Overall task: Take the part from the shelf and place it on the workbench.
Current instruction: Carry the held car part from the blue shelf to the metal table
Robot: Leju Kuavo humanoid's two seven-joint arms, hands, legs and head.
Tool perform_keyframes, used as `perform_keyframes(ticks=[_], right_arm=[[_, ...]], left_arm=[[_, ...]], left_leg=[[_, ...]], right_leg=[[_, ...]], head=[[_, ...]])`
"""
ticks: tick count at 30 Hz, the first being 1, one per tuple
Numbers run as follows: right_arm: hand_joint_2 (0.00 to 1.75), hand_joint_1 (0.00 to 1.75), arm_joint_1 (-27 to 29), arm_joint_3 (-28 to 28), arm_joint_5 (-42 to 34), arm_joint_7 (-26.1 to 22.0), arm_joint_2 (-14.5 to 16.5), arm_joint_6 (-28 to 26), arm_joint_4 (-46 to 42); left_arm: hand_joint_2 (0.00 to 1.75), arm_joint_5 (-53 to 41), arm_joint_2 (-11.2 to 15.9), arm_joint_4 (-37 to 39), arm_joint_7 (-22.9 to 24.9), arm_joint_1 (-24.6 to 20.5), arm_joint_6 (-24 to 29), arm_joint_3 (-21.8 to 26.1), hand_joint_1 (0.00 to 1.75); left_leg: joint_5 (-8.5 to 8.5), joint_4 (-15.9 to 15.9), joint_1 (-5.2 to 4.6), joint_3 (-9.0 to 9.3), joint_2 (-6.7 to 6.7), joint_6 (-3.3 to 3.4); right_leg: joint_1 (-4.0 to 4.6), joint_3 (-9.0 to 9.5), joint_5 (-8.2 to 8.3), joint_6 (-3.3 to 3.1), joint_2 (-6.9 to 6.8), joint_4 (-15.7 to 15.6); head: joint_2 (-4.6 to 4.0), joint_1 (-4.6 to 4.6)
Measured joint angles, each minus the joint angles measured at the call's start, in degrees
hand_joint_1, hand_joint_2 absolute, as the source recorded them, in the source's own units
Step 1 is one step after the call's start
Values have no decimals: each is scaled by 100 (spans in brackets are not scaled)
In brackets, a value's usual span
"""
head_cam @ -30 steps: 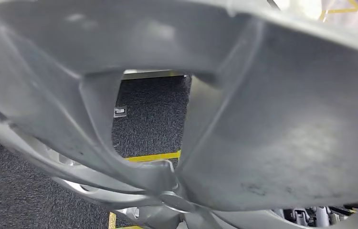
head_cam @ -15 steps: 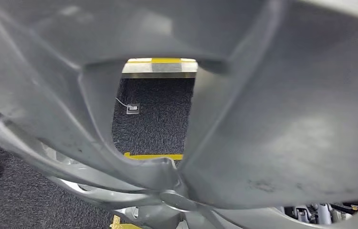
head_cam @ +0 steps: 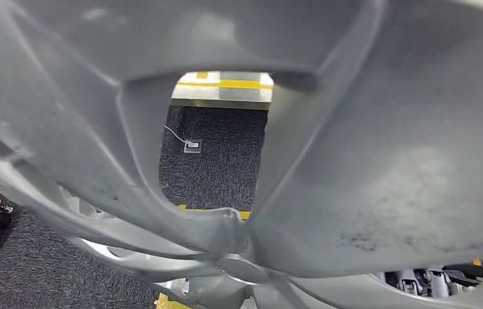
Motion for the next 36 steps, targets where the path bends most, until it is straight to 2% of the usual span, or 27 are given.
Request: perform_keyframes(ticks=[3,5,6,8,9,10,11,12,13,14,15,16,19,20,21,23,24,25,26,27,29,30,31,33,34,35,36], right_arm=[[175,175,-2,-35,74,-14,5,-1,-4],[175,175,-5,-69,122,-20,9,1,-11],[175,175,-5,-81,138,-21,10,1,-14],[175,175,-3,-95,155,-25,12,3,-15],[175,175,-1,-99,161,-26,13,3,-15],[175,175,0,-104,166,-27,13,4,-15],[175,175,0,-109,170,-27,13,4,-15],[175,175,-1,-113,174,-27,15,4,-17],[175,175,-2,-116,176,-27,18,4,-19],[175,175,-5,-119,177,-27,22,4,-23],[175,175,-8,-122,177,-27,28,4,-28],[175,175,-9,-126,181,-28,32,7,-32],[175,175,-15,-133,216,-35,37,22,-45],[175,175,-28,-137,227,-38,35,28,-48],[175,175,-41,-142,236,-41,32,32,-50],[175,175,-42,-156,242,-48,26,39,-51],[175,175,-34,-162,243,-51,23,43,-51],[175,175,-27,-167,244,-54,19,48,-50],[175,175,-25,-168,246,-55,15,51,-49],[175,175,-26,-169,251,-55,10,54,-48],[175,175,-25,-170,262,-56,0,55,-40],[175,175,-25,-169,266,-58,-3,56,-34],[175,175,-23,-171,264,-66,-3,57,-34],[175,175,-41,-171,267,-80,3,60,-42],[175,175,-52,-173,268,-85,8,61,-50],[175,175,-66,-173,272,-85,14,61,-51],[175,175,-73,-173,273,-85,18,61,-52]], left_arm=[[175,-2,3,1,-4,2,29,1,0],[175,-5,6,2,-5,-4,39,0,0],[175,-7,10,2,-6,-6,41,0,0],[175,-7,16,2,-7,-5,43,-1,0],[175,-7,17,2,-7,-2,43,-1,0],[175,-8,16,2,-7,1,43,-1,0],[175,-9,16,2,-7,3,43,0,0],[175,-10,18,2,-7,3,43,0,0],[175,-11,32,2,-7,3,43,0,0],[175,-12,42,4,-7,0,42,0,0],[175,-13,59,3,-7,-4,44,0,0],[175,-14,74,3,-8,-5,45,1,0],[175,-20,84,1,-8,2,42,1,0],[175,-26,81,0,-7,0,36,1,0],[175,-32,77,1,-7,-6,30,1,0],[175,-50,61,2,-6,-15,21,1,0],[175,-57,52,2,-6,-13,20,1,0],[175,-63,41,2,-5,-8,19,1,0],[175,-66,33,2,-4,-3,18,1,0],[175,-67,26,2,-3,1,17,1,0],[175,-68,22,2,1,9,15,1,0],[175,-68,25,2,4,13,15,1,0],[175,-68,28,1,9,15,15,1,0],[175,-67,30,2,16,8,15,1,0],[175,-67,25,2,17,0,15,1,0],[175,-67,19,3,16,-13,15,1,0],[175,-67,13,4,16,-24,15,1,0]], left_leg=[[-75,18,12,-15,5,-85],[-201,262,37,-110,76,-148],[-314,549,50,-252,119,-178],[-592,1340,63,-708,177,-229],[-637,1616,64,-902,186,-237],[-576,1703,62,-1007,190,-231],[-400,1546,56,-986,191,-208],[-145,1184,42,-853,194,-161],[81,762,9,-666,213,-83],[222,403,-27,-495,244,-5],[281,160,-68,-373,272,65],[256,41,-103,-318,297,120],[179,-142,-109,-124,269,196],[162,-191,-95,-16,248,217],[143,-230,-78,77,226,229],[67,-246,-69,174,187,242],[12,-245,-64,225,166,233],[-54,-245,-59,295,144,217],[-130,-242,-50,382,124,195],[-215,-236,-37,483,106,167],[-415,-192,-21,657,88,94],[-513,-166,-19,701,86,50],[-595,-148,-18,736,93,5],[-651,-82,-3,782,110,-63],[-643,9,11,773,125,-87],[-621,193,25,688,136,-108],[-632,460,39,513,146,-133]], right_leg=[[19,45,-19,-162,2,-62],[-1,117,-58,-248,-1,-75],[-8,159,-81,-277,-3,-77],[5,232,-143,-309,-7,-76],[13,270,-177,-310,-6,-75],[23,318,-216,-309,-6,-74],[36,377,-259,-306,-6,-75],[50,447,-307,-302,-7,-78],[55,505,-357,-297,-10,-87],[70,553,-402,-282,-13,-103],[66,584,-438,-259,-19,-130],[62,618,-448,-228,-25,-138],[62,687,-408,-111,-36,-42],[59,610,-417,-88,-30,127],[56,454,-455,-84,-22,398],[39,-28,-614,-87,-9,1061],[30,-265,-723,-91,-7,1287],[14,-437,-808,-88,-7,1361],[-7,-523,-825,-71,-7,1269],[-35,-524,-722,-19,-8,1011],[-86,-427,-150,133,-31,323],[-82,-361,96,136,-42,98],[-68,-320,263,93,-43,-12],[-32,-240,232,-97,-15,-2],[-36,-203,206,-147,2,-10],[-44,-156,166,-188,10,-16],[-54,-107,130,-218,15,-21]], head=[[0,-3],[0,-27],[0,-40],[0,-55],[0,-56],[0,-57],[0,-57],[0,-57],[0,-53],[0,-45],[0,-37],[0,-32],[0,-36],[0,-31],[0,-25],[0,-12],[0,-8],[0,-5],[0,-4],[0,-3],[-1,4],[-1,10],[-1,8],[0,-1],[0,-9],[0,-15],[0,-21]])
